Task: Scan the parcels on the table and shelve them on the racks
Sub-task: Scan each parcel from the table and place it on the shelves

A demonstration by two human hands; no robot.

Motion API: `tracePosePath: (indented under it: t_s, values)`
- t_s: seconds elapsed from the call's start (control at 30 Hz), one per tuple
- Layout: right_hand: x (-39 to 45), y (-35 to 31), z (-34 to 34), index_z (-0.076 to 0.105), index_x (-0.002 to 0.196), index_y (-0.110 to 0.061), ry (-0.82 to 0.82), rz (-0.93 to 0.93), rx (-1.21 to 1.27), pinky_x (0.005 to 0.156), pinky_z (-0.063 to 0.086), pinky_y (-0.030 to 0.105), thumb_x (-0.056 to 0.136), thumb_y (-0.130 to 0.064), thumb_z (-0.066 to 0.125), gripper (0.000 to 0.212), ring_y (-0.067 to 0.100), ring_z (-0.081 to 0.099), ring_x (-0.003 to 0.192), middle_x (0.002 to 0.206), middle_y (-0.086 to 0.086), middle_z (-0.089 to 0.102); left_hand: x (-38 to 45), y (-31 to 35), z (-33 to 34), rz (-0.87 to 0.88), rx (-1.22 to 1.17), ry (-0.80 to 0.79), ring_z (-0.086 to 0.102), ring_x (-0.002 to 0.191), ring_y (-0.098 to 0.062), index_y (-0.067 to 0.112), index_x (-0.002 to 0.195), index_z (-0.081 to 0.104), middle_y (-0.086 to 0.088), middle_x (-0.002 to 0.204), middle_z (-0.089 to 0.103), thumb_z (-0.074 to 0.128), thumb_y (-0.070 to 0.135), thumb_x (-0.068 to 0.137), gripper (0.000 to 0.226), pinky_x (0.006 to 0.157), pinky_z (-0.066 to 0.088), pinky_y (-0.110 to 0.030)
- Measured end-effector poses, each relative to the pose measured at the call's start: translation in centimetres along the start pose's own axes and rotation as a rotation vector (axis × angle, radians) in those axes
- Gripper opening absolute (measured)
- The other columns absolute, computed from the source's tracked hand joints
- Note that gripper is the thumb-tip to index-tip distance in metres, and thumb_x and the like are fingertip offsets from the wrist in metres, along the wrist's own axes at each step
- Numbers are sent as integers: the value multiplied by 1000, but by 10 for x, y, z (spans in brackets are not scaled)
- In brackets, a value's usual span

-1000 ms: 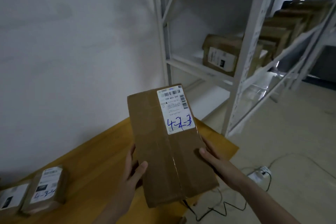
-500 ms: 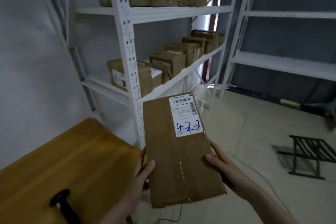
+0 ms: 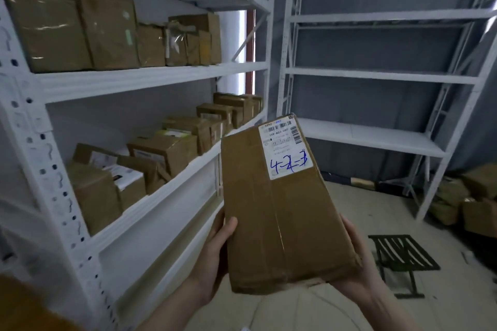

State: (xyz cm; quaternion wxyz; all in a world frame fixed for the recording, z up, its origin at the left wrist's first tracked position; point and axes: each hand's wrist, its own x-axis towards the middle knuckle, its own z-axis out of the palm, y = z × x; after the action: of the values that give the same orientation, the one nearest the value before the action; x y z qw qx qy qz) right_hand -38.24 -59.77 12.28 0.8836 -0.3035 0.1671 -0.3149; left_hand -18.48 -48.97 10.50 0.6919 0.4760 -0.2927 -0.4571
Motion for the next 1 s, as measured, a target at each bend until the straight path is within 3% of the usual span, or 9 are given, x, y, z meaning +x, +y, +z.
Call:
tracePosePath:
  t_s: [0.13, 0.2, 0.27, 0.33, 0.43, 0.5, 0.63, 0.77, 1.0]
  values:
    - [75, -51, 23, 77, 66, -11, -180, -124, 116, 46, 56, 38, 10, -11, 97, 59, 22, 69, 54, 62, 7, 70, 81, 40, 6, 94, 25, -32, 70, 92, -8, 40, 132, 44, 12, 112, 68, 60, 41, 79, 55, 59, 56, -21]
    - [122, -72, 29, 76, 85, -9, -338, -169, 136, 60, 59, 39, 36, -14, 97, 53, 21, 72, 69, 76, 12, 73, 125, 64, 2, 180, 72, -38, 62, 108, -10, 51, 138, 30, 14, 130, 54, 66, 47, 79, 69, 67, 57, -23]
    - [166, -88, 35, 51, 135, -10, -83, -359, -113, 109, 35, 37, 101, -38, 36, 47, 20, 52, 125, 133, 19, 55, 169, 89, 0, 281, 154, -50, 50, 120, -7, 60, 138, 18, 19, 140, 39, 63, 53, 80, 74, 84, 54, -27]
    - [214, -108, 23, 40, 142, -21, -333, -394, -80, 113, 7, 24, 93, -46, -21, 82, 13, 34, 137, 145, 6, 44, 211, 112, 3, 377, 275, -70, 41, 128, -7, 65, 132, 14, 21, 144, 27, 59, 61, 83, 66, 105, 44, -35]
    - [276, -140, -6, 48, 132, -32, -563, -355, -74, 105, -4, 13, 97, -46, -8, 68, -1, 35, 128, 135, -14, 51, 268, 141, 12, 471, 451, -98, 36, 134, -13, 69, 123, 23, 11, 149, 25, 53, 66, 77, 55, 112, 37, -41]
    - [297, -157, -13, 43, 138, -32, -395, -448, -65, 106, -16, 18, 97, -53, 0, 63, 1, 29, 134, 143, -15, 44, 303, 157, 18, 513, 583, -74, 32, 135, -16, 69, 121, 25, 11, 150, 18, 49, 68, 80, 48, 111, 37, -43]
    - [342, -198, 46, 68, 83, -28, -234, -283, 64, 86, 41, 33, 48, -41, 87, 42, 16, 63, 75, 83, -3, 64, 369, 183, 29, 702, 927, 38, 19, 142, -14, 39, 143, 34, 18, 151, 11, 38, 54, 96, 49, 116, 28, -45]
    - [394, -226, 70, 58, 76, -25, -289, -331, 69, 71, 53, 34, 78, -34, 57, 10, 15, 59, 61, 72, -3, 56, 420, 202, 43, 851, 1190, 124, 12, 147, -13, 23, 148, 35, 6, 157, 25, 33, 37, 104, 46, 117, 8, -29]
    - [509, -306, 96, 62, 97, -22, -487, -220, -97, 94, 44, 43, 56, -27, 82, 46, 20, 59, 94, 100, 7, 61, 528, 244, 58, 889, 1281, 253, 21, 144, -15, 18, 149, 31, -1, 156, 28, 28, 39, 104, 50, 117, 16, -30]
